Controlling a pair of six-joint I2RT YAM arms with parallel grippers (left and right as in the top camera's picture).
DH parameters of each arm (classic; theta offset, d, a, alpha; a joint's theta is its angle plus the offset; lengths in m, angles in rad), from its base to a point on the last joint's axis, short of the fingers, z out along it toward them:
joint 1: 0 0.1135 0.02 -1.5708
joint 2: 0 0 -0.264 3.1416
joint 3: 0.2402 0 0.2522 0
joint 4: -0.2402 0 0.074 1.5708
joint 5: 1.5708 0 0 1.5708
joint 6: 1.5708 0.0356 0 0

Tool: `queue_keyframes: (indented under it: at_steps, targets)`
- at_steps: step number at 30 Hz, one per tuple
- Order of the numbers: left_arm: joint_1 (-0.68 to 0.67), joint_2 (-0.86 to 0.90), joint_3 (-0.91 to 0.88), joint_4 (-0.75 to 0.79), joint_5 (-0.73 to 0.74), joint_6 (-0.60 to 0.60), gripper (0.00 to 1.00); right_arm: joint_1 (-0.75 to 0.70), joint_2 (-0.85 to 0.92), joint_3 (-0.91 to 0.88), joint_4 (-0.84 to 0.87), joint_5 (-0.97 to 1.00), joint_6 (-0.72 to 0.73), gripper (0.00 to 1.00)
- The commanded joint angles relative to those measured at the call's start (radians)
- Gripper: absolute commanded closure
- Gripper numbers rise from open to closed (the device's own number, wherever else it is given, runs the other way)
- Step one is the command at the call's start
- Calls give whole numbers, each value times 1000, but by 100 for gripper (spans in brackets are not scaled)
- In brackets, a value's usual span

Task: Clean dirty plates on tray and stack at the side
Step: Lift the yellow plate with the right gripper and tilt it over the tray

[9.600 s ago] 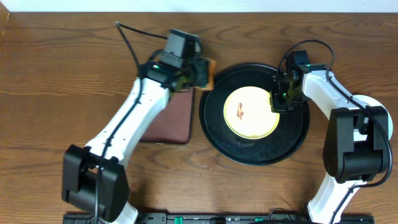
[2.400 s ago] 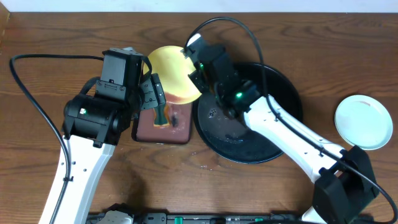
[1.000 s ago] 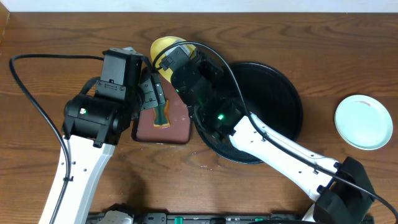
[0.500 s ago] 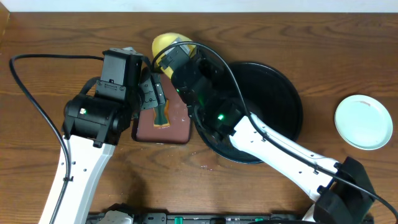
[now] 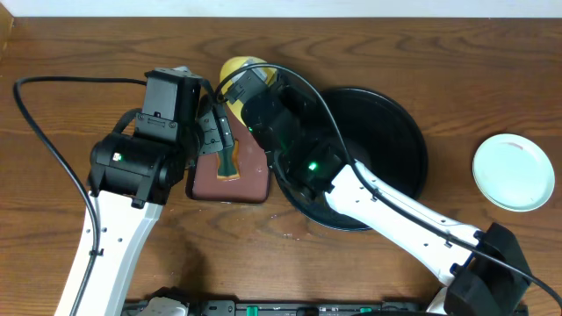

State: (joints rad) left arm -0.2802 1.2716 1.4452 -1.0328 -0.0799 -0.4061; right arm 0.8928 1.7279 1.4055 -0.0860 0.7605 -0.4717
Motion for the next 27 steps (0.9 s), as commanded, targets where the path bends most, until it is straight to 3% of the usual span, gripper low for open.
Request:
queue_keyframes:
  at_steps: [1,3,5,7,9,11,12,14,16,17,27]
  targets:
    - [5,0,12,-3,2,10,16,-8,-7,7,40,113,75,99]
    - [5,0,12,-3,2,10,16,-2,-9,7,-16,-45,26,99]
    - [5,0,12,-3,2,10,16,-3,-5,7,16,65,6,99]
    - [5,0,12,-3,2,10,16,-18,-5,7,35,83,122,99]
    - [5,0,12,-3,2,10,16,-6,-9,7,-8,-51,33,99]
    - [5,0,12,-3,2,10,16,3,-5,7,12,21,-41,99]
    - [5,0,12,-3,2,10,16,-3,-1,7,48,95,-6,99]
    - [5,0,12,-3,2,10,16,-10,-1,7,43,27,31,99]
    - [5,0,12,-3,2,10,16,1,-2,7,11,-66,-89,99]
    - [5,0,12,-3,2,10,16,6,6,7,46,16,-121,99]
    - [5,0,12,-3,2,10,16,19,6,7,45,-16,-109,99]
